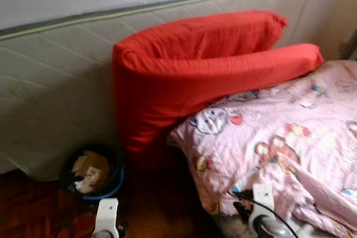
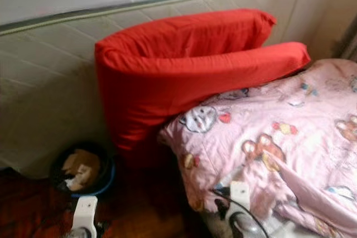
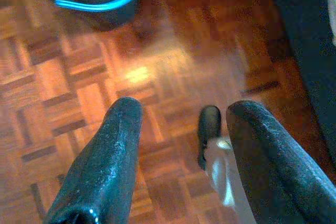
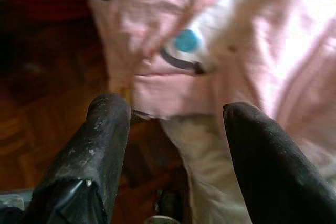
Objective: Clean up the room
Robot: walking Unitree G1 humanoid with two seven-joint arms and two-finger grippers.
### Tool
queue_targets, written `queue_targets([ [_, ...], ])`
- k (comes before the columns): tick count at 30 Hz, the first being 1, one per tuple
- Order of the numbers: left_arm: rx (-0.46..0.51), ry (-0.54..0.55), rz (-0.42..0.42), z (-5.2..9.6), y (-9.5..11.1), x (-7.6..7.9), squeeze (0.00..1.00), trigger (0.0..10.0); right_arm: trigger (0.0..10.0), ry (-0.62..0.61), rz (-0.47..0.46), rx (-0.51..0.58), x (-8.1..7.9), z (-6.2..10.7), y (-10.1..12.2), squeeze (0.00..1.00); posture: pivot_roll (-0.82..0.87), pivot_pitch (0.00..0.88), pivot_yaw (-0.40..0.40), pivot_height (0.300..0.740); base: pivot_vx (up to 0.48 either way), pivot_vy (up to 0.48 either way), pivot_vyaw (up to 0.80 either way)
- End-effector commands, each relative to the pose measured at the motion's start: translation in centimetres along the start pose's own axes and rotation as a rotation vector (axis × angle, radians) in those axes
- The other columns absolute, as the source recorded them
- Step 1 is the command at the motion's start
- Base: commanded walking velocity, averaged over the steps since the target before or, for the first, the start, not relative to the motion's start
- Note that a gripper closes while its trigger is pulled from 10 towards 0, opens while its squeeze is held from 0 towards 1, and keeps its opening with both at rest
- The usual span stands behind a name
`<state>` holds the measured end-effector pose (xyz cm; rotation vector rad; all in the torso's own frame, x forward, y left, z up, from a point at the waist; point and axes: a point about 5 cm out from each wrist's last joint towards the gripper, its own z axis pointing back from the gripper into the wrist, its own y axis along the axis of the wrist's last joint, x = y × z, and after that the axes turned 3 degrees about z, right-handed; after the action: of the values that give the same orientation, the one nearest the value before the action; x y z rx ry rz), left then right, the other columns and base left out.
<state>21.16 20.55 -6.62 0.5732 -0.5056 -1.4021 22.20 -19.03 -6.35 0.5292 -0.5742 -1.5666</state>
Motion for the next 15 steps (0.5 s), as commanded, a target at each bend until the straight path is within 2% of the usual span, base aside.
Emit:
queue_targets([
  [1, -0.017, 0.004, -0.002, 0.1, -0.63, 0.03, 0.0, 10.0, 10.0, -0.014, 0.005, -0.008, 0.52, 0.09, -0.28, 0.0, -0.06, 0.0, 0.012, 0.733, 0.0, 0.0, 0.8],
  [5, -0.016, 0.003, -0.001, 0.1, -0.66, 0.1, 0.0, 10.0, 10.0, -0.02, 0.0, -0.006, 0.6, 0.1, -0.29, 0.0, -0.06, 0.0, 0.006, 0.733, 0.0, 0.0, 0.74],
  [15, -0.016, 0.017, 0.019, 0.17, -1.02, 0.18, 0.0, 10.0, 10.0, -0.037, -0.014, -0.011, 0.81, 0.17, -0.61, 0.0, -0.07, 0.0, -0.011, 0.733, 0.0, 0.0, 0.0],
])
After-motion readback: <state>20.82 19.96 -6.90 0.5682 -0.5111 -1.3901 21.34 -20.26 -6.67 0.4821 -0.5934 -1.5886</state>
